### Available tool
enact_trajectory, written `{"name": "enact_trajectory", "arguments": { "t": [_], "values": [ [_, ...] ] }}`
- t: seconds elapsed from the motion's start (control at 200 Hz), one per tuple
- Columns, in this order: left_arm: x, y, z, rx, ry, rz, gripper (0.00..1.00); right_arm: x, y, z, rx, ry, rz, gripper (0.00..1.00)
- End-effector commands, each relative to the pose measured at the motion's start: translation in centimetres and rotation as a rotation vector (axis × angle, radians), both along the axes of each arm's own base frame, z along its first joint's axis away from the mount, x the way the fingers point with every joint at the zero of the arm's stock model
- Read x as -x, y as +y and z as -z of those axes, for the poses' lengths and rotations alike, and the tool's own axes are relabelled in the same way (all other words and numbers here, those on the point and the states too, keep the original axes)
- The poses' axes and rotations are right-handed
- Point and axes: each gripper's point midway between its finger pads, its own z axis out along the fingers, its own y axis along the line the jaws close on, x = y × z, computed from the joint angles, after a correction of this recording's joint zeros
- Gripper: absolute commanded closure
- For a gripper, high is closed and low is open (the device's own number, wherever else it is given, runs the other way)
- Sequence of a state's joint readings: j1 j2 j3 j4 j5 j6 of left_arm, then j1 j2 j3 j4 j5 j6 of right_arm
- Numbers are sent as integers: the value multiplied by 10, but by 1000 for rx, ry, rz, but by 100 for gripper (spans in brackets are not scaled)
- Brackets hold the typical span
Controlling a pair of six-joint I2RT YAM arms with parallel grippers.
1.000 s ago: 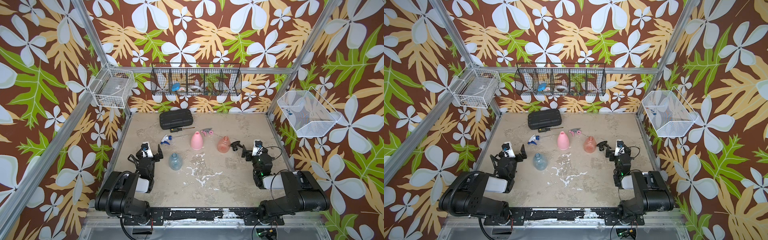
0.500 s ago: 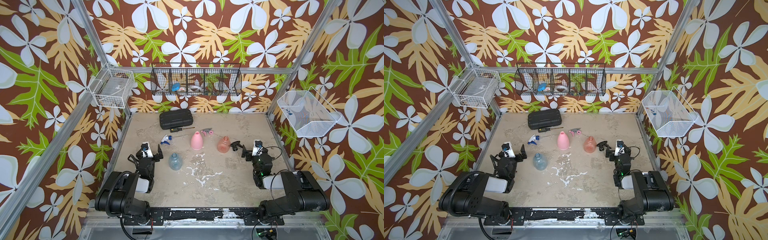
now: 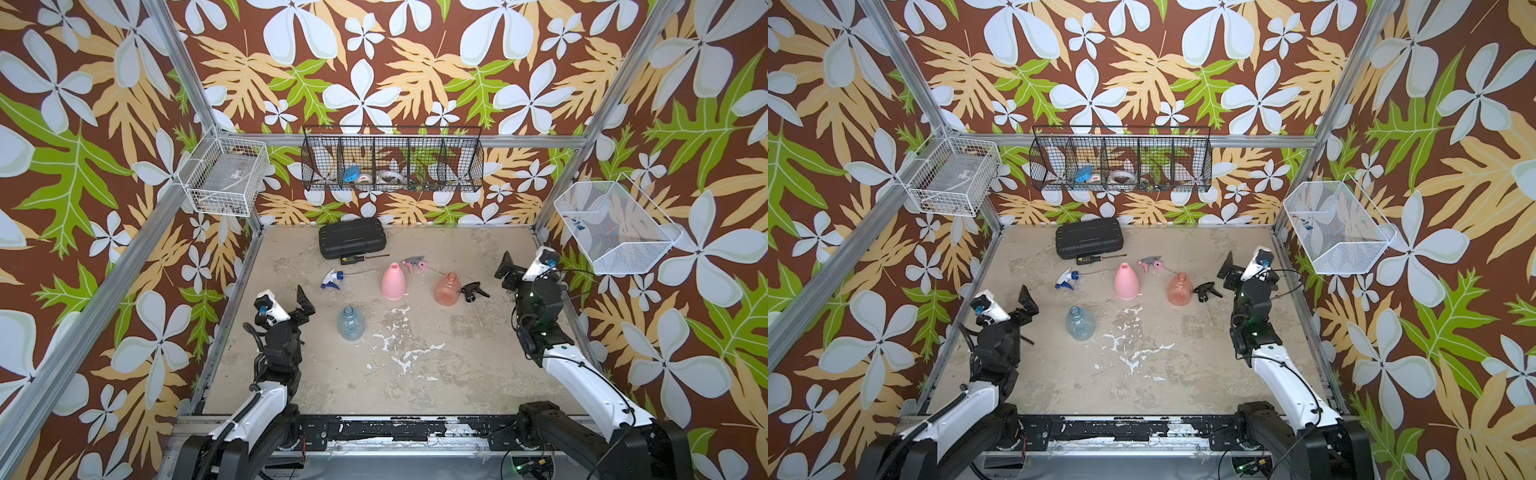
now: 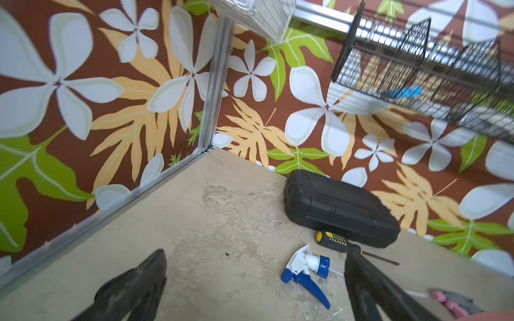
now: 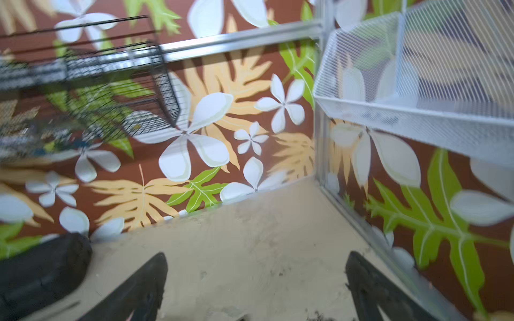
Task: Attach spray nozzles to spray bottles
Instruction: Pick up the spray bottle from the center of the board.
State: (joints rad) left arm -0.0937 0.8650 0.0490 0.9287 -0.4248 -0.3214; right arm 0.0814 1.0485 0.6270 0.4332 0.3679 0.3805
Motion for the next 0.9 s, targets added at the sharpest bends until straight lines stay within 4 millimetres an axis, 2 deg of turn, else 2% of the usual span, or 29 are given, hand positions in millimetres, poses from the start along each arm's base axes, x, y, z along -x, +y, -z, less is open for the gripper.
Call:
{"name": "enact_trajectory", "arguments": {
  "t": [0.0, 0.05, 0.095, 0.15, 0.185, 0.19, 0.205, 0.31, 0.36, 0.415, 0.52, 0.58, 0.671, 0.781, 0.896],
  "values": [
    [14, 10, 2, 193, -107, -49, 0, 5, -19, 46, -254, 196, 73, 2],
    [11, 10, 7, 221, -69, -54, 0, 0, -6, 41, -262, 221, -11, 6],
    [4, 6, 8, 238, -3, -37, 0, -6, 23, 31, -252, 204, -157, 11],
    [-5, -4, 9, 257, 98, 6, 0, -8, 68, 22, -230, 187, -320, 13],
    [-8, -11, 13, 281, 160, 37, 0, -8, 108, 16, -186, 191, -444, 14],
    [-9, -12, 14, 283, 170, 42, 0, -8, 108, 16, -186, 191, -444, 14],
    [-9, -15, 17, 292, 191, 55, 0, -7, 128, 17, -167, 211, -493, 15],
    [-13, -36, 42, 340, 247, 165, 0, 5, 224, 25, -37, 295, -685, 21],
    [-13, -40, 58, 397, 258, 174, 0, 15, 262, 31, 28, 312, -755, 26],
    [-14, -46, 69, 424, 270, 204, 0, 25, 292, 37, 97, 332, -801, 28],
    [-25, -56, 74, 412, 345, 249, 0, 32, 323, 36, 133, 325, -880, 32],
    [-28, -56, 77, 419, 364, 237, 0, 33, 334, 37, 123, 320, -930, 33],
    [-30, -52, 85, 452, 379, 201, 0, 28, 335, 46, 167, 346, -920, 33],
    [-37, -49, 85, 470, 393, 166, 0, 21, 332, 56, 231, 372, -898, 34],
    [-39, -42, 89, 477, 437, 110, 0, 26, 354, 54, 236, 386, -975, 35]
  ]
}}
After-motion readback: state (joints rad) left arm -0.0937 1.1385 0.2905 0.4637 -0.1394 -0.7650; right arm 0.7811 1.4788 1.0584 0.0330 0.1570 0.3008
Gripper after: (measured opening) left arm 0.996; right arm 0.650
